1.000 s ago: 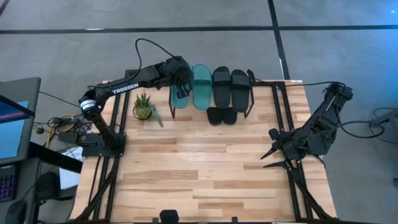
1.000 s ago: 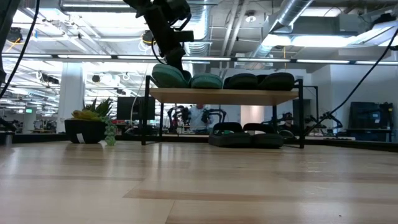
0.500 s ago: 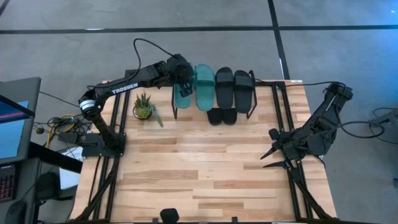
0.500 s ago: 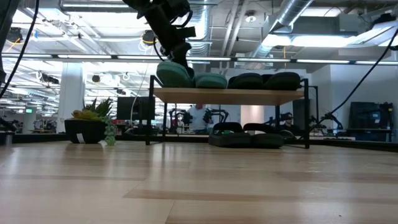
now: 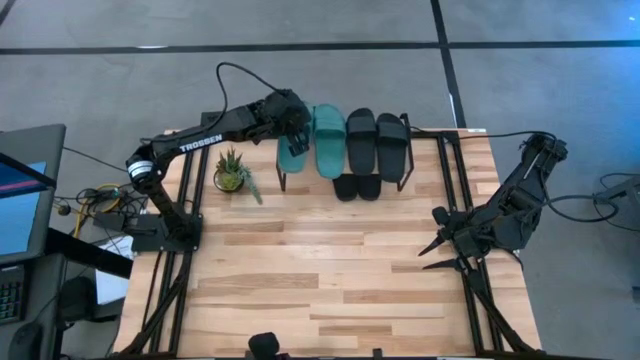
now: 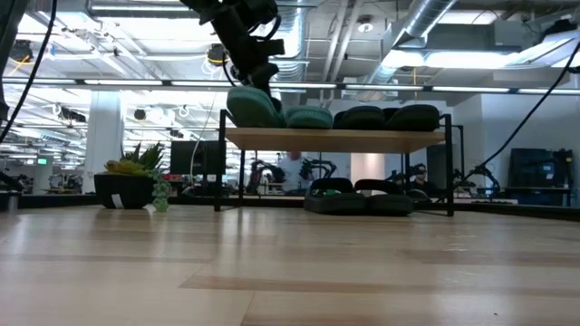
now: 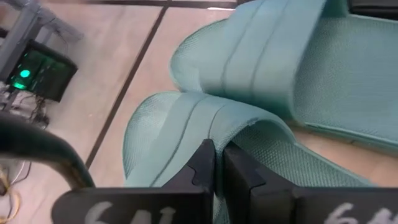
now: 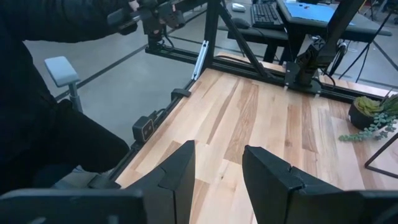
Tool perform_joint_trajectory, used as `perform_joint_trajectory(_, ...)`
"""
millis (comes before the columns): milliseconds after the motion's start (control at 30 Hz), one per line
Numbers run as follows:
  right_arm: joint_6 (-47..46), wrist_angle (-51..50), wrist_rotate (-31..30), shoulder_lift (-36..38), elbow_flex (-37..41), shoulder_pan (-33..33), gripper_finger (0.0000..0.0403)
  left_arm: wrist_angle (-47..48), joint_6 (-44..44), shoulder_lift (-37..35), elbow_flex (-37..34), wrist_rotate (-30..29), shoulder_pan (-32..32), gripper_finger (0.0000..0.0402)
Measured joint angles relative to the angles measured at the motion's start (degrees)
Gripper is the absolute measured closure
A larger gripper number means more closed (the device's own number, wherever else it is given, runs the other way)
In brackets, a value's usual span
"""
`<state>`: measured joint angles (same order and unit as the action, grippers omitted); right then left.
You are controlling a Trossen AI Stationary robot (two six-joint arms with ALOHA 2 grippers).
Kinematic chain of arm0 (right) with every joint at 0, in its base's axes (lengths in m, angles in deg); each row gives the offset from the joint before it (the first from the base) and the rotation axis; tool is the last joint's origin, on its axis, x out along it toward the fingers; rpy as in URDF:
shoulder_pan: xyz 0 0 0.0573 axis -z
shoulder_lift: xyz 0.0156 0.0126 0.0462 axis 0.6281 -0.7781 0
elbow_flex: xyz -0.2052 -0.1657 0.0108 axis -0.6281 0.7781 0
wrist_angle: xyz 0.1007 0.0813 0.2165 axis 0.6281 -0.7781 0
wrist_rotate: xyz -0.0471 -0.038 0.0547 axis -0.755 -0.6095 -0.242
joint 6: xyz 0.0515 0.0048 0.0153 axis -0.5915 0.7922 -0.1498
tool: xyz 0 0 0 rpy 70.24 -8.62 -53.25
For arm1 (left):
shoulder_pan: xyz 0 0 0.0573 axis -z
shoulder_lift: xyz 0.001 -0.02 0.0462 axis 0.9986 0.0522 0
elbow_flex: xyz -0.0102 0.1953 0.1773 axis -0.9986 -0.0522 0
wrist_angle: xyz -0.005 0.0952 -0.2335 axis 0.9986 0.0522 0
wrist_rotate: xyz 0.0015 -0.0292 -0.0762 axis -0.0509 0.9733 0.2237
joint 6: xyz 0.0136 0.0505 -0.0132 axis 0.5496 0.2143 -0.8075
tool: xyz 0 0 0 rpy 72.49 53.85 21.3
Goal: Pick and place slides into the shelf
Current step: Put the green slipper on the shelf
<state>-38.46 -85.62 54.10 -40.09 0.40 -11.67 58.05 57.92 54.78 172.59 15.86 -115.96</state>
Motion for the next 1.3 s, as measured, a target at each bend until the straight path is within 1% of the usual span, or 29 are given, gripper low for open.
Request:
perform_joint_trajectory(67,0.0,0.0,0.0,0.0,0.0,0.0,0.0281,0.3,-0.6,0.0,0.0,-1.0,-0.2,0.0402)
perform_joint_trajectory(367,-1.1,0.0,0.0,0.0,0.0,0.0,0.0281,0.1,-1.6,-0.2,0.0,-2.1,-0.2,0.0402)
perform_joint_trajectory(633,-1.0,0.0,0.0,0.0,0.0,0.0,0.0281,0.1,-2.7,-2.8,0.0,-2.9,-0.4,0.0402)
perform_joint_trajectory(867,-1.0,0.0,0.0,0.0,0.0,0.0,0.0281,-0.4,-3.3,-5.6,0.0,-1.6,-0.3,0.0402)
perform_joint_trajectory(1300,-1.0,0.0,0.0,0.0,0.0,0.0,0.0281,0.6,-1.0,-5.1,0.0,-0.5,-0.1,0.0402)
